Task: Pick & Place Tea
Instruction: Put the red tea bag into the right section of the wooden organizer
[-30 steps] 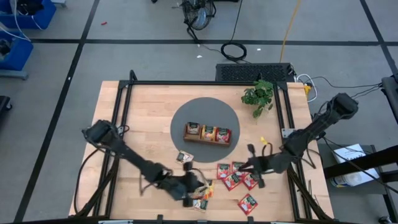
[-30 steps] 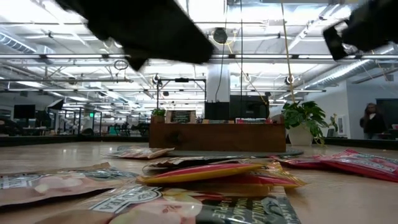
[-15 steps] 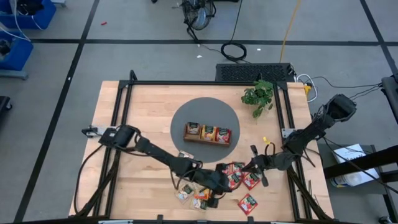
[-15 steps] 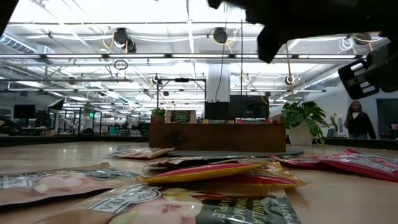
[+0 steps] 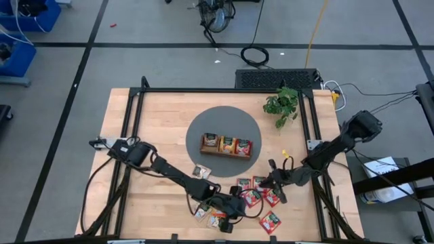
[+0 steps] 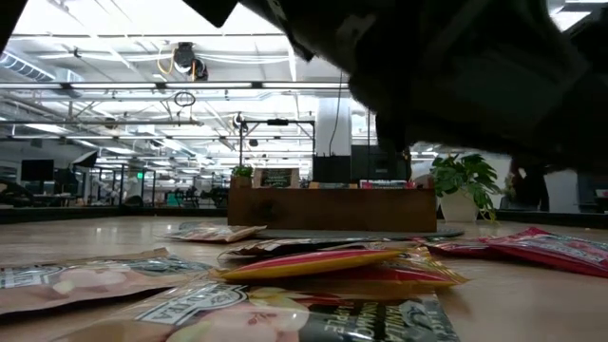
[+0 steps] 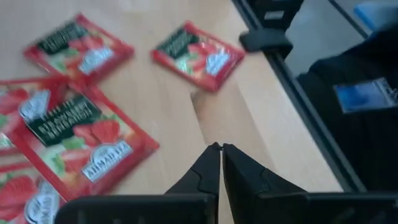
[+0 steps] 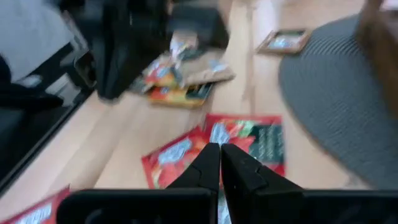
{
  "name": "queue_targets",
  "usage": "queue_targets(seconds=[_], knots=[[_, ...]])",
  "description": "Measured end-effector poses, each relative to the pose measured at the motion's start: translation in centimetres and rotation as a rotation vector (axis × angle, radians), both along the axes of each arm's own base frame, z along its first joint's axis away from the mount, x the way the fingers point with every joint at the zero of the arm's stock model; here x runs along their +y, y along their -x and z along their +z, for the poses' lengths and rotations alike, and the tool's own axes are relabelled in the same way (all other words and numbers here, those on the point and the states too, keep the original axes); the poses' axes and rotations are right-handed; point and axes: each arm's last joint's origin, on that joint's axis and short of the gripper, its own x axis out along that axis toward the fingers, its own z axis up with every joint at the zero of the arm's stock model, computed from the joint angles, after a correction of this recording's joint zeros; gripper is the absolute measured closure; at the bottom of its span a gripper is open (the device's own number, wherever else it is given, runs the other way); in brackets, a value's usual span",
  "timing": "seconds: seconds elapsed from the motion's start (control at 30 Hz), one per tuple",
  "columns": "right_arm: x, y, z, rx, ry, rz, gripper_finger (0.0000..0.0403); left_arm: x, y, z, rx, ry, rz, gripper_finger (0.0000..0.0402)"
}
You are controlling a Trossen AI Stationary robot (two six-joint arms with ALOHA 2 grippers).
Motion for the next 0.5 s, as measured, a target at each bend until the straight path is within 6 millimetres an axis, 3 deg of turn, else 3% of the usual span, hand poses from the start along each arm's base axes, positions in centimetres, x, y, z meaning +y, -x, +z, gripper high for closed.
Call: queue_targets(seconds=[0.27, 0.5], knots=[[1.1, -1.2, -0.5, 0.052, -0.033, 0.009, 0.0375, 0.1, -0.3, 0.6, -0.056, 0.006, 0.004, 0.0394], [1.2, -1.3, -0.5, 0.071, -0.047, -0.003, 0.0313, 0.3, -0.1, 0.1, -0.013, -0.037, 0.000, 0.0389]])
